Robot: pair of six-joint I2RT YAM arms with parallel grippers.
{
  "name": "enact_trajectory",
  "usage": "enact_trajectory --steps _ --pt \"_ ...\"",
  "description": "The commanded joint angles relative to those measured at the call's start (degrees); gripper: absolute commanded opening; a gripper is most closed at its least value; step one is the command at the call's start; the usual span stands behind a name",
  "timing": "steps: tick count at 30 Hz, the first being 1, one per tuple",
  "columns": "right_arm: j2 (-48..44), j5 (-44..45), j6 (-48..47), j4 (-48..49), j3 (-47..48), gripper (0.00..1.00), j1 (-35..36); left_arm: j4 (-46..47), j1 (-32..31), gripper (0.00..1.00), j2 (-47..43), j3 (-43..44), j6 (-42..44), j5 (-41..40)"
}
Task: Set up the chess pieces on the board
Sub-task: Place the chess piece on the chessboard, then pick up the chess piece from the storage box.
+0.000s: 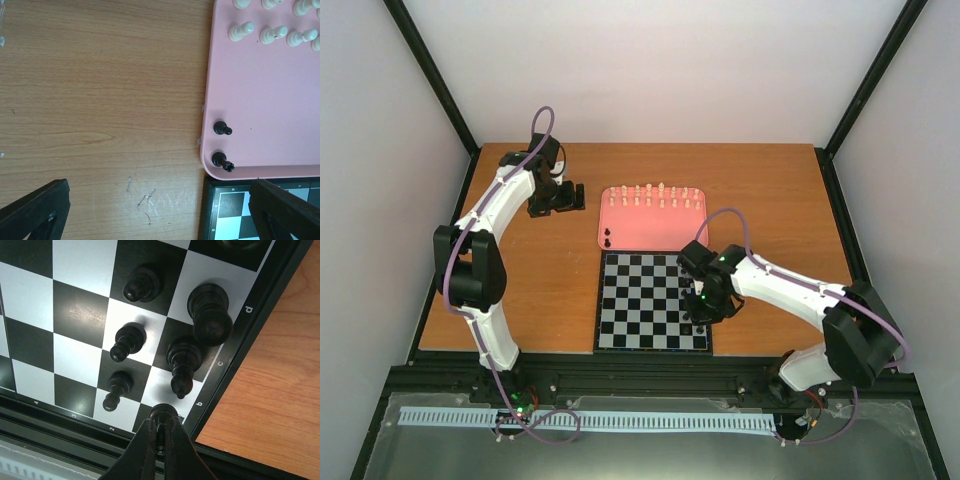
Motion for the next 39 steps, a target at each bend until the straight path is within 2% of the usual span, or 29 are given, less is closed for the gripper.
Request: enact_trajectory --steps 1,13,23,26,33,37,39 --pt "0.87 1.17 0.7 0.9 -0.09 0.03 0.31 0.03 0.02 1.0 -0.35 0.95 -0.58 -0.45" --pt "2.32 1.34 -0.18 1.58 0.04 0.05 0.35 0.02 0.02 1.0 -0.2 1.03 -0.53 -0.62" --pt "1.29 1.0 -0.76 0.57 0.25 0.22 0.31 -0.04 0.02 1.0 0.09 1.13 -0.54 -0.48" --pt "-0.7 1.0 -0.88 -1.26 2.06 0.3 0.31 -0.06 0.02 1.0 0.03 1.21 -0.54 -0.51" --pt "-3.14 5.78 -1.5 -11.08 14.86 0.53 0.31 -0.73 0.02 1.0 0.01 2.08 -0.53 -0.55" --pt "2.63 8.09 -5.89 -12.17 25.33 0.6 -0.84 -0.69 0.02 1.0 -0.18 2.21 -0.6 -0.34" --pt "6.63 7.99 -8.33 -9.22 29.49 0.61 -1.98 -0.63 -0.02 1.0 -0.33 2.18 -0.58 -0.09"
